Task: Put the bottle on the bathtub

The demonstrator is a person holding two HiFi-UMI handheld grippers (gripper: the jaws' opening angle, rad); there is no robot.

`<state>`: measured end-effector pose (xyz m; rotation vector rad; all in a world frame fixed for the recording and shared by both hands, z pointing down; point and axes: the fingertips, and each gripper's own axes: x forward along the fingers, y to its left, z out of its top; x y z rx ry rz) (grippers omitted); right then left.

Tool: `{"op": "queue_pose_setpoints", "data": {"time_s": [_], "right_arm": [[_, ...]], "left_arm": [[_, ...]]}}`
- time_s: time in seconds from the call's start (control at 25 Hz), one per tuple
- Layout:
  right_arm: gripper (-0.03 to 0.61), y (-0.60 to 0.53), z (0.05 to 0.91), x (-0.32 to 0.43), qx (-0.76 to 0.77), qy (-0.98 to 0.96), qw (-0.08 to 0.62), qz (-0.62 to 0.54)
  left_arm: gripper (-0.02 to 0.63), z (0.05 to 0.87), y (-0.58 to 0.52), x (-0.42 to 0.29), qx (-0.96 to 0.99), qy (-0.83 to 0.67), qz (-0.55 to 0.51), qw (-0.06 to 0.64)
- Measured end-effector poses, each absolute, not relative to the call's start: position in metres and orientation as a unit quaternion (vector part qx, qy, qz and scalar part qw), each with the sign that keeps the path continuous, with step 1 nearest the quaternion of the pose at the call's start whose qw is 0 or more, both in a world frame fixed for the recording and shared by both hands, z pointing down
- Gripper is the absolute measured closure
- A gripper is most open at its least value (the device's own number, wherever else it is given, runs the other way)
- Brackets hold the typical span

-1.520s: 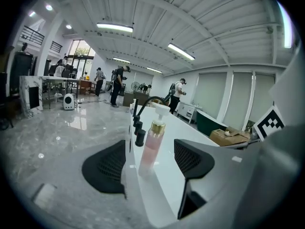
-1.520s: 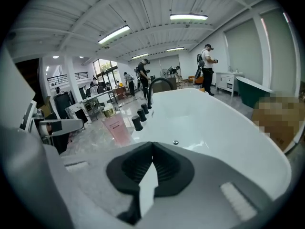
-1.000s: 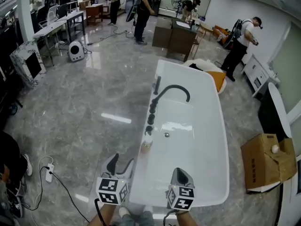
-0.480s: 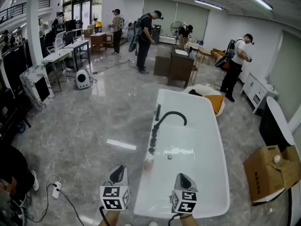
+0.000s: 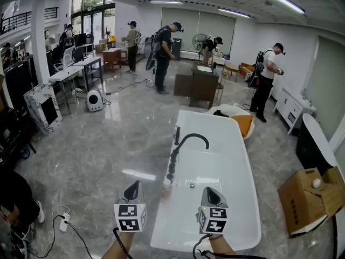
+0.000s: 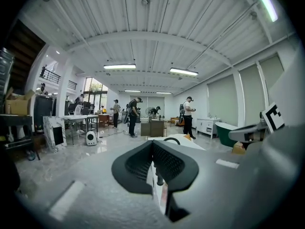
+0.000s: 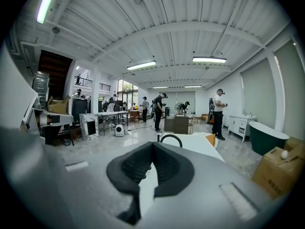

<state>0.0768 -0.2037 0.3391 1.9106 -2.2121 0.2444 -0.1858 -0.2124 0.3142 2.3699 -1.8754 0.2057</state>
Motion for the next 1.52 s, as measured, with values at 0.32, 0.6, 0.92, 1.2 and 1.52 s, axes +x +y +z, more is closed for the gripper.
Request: {"op": "queue_pose_setpoints", "data": {"time_s": [0.32, 0.6, 0.92, 1.2, 1.52], "right_arm": [[0.575, -0.202, 0.333, 0.091, 0.654, -0.745, 0.098, 0.086], [0.575, -0.191, 0.338, 0.094, 0.656, -0.740, 0.108, 0.096], [0.577, -0.179, 0.334, 0.094, 0.665, -0.734, 0.094, 0.102], [0.577, -0.169, 0.334, 0.098, 0.668, -0.731, 0.092, 0.107], [0.577, -0.166, 0.331, 0.092, 0.672, -0.728, 0.086, 0.107]], "left_arm": [[0.606, 0.321, -0.219, -0.177, 0.783, -0.615, 0.080, 0.045], [0.606, 0.324, -0.213, -0.173, 0.783, -0.613, 0.084, 0.057], [0.606, 0.328, -0.204, -0.172, 0.787, -0.609, 0.082, 0.061], [0.606, 0.332, -0.197, -0.172, 0.787, -0.608, 0.083, 0.066], [0.606, 0.338, -0.192, -0.174, 0.794, -0.597, 0.089, 0.073]]}}
